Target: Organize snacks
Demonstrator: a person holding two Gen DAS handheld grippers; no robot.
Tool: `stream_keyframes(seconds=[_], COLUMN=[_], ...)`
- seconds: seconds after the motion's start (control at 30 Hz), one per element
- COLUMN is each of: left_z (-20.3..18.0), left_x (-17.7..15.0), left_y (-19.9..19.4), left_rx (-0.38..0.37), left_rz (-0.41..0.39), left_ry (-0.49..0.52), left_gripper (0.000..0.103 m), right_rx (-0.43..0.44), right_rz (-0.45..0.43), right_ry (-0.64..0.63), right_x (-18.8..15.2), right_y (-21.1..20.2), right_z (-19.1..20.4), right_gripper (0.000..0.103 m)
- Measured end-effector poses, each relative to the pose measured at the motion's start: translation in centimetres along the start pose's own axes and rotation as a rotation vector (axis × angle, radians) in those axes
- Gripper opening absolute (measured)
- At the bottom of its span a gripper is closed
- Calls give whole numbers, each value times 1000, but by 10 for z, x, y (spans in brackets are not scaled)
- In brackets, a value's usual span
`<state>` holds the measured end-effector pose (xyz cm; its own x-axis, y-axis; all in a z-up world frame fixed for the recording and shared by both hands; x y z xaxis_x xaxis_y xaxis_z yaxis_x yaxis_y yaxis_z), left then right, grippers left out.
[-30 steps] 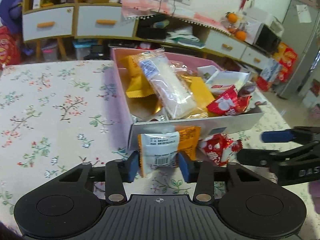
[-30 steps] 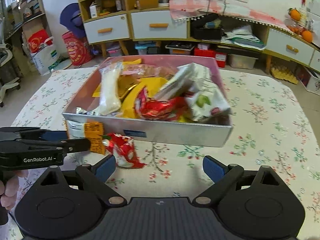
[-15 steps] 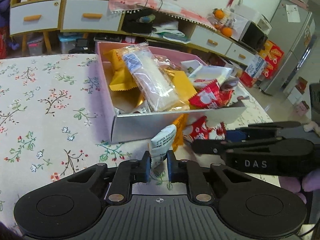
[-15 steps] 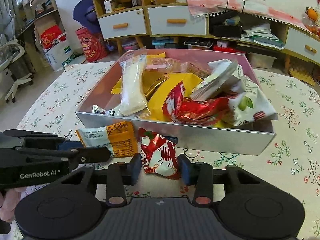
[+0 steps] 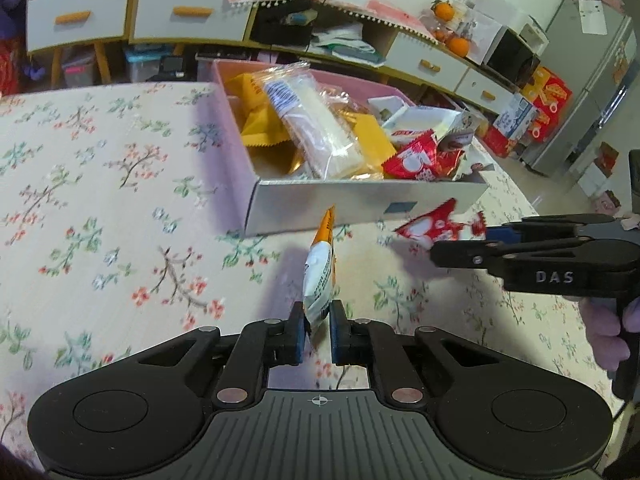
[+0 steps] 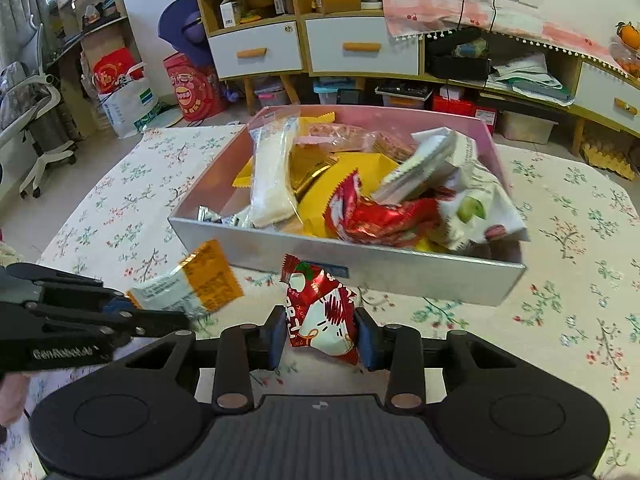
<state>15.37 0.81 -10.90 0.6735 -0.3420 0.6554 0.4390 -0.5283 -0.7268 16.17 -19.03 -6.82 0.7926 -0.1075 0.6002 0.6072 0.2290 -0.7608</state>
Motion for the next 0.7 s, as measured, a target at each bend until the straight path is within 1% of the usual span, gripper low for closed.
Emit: stream_keyframes(seconds=[0.23,0.37,0.4,0.43,0.47,0.5,0.53,0.57,0.6,0.67,0.7], left_z=[5,7,7,6,6,4,3,2,0,-1,-1], left_x=[-14,-22,-24,-25,-26,-27,-28,-29,-29,-31,-32], left_y=[-17,-22,-23,-23,-24,-24,-24,-24,-24,-21,-18], left_rx=[5,66,79,89,92,98,113,131,152,186,203], left_rz=[24,32,37,39,36,31,30,29,26,35,45], left_ry=[9,82,100,120,138,160,187,211,239,286,302], left_gripper=[10,15,19,26,30,42,61,69,78,83,86], right_rx=[14,10,5,-5,-18,-33,-42,-51,-54,-54,-58], right_rz=[38,52,55,54,48,43,40,35,33,30,28], right_ry=[-15,-40,-46,-54,-68,-85,-96,-106,-115,-130,-138], right_x=[-13,-22,-24,-25,-27,-28,-29,-30,-30,-30,-31], right_y=[-13,-18,-18,-19,-19,-20,-20,-20,-21,-22,-22], right_z=[-11,-14,-16,-17,-17,-17,-18,-18,-18,-18,-17], right_gripper=[10,12,14,15,16,18,25,32,35,43,44])
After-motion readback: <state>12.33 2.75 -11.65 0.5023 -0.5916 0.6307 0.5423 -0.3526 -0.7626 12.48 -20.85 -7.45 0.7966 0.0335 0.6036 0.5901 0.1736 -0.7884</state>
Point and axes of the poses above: each gripper's, at about its wrist camera, not at the fingertips, and y roughly the way its jaws point, z to its left, x to its top, the point moved 6 cm from there along y, roughly the way its jaws point, and after that the axes turned 11 degrees about y, right-handed, at the moved point
